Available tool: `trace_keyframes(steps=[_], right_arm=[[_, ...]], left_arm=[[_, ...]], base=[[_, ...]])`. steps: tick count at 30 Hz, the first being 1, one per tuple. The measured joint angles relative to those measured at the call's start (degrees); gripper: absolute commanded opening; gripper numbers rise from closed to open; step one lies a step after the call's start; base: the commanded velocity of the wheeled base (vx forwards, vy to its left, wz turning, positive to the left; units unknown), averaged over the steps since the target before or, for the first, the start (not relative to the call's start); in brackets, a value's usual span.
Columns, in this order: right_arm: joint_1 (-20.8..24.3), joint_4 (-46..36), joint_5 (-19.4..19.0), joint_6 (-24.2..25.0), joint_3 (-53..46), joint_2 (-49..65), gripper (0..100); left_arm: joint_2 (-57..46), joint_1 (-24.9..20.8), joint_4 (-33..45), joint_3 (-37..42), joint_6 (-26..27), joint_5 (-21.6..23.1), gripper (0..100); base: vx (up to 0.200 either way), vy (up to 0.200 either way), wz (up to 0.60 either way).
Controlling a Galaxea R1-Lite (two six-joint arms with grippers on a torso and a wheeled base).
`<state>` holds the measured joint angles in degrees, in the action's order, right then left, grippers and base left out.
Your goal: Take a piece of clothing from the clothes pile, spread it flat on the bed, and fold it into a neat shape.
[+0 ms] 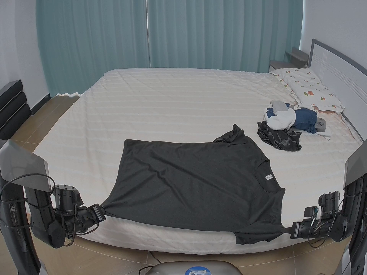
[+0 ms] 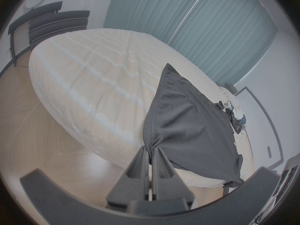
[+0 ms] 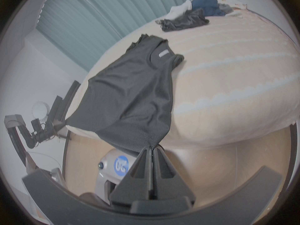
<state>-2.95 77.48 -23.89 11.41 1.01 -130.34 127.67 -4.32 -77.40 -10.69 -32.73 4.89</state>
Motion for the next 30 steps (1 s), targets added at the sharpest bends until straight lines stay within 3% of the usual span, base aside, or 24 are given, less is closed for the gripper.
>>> trace_keyframes(steps=[9,22,30], right_arm=[[-0.1,-13.8,-0.2,-5.9,0.0,7.6,0],[-1.2,-18.4,0.5,-8.3,0.0,12.3,0],[-1.9,-21.1,0.6,-9.4,0.0,14.0,0]], left_arm=[[-0.6,-0.2,0.4,3.2,7.4,-2.1,0],[0.0,-0.9,0.7,7.7,14.2,-2.4,0],[0.3,-3.1,2.2,9.5,15.3,-2.5,0]], base=[[0.0,0.0,0.0],[0.0,0.0,0.0],[0.0,0.0,0.0]])
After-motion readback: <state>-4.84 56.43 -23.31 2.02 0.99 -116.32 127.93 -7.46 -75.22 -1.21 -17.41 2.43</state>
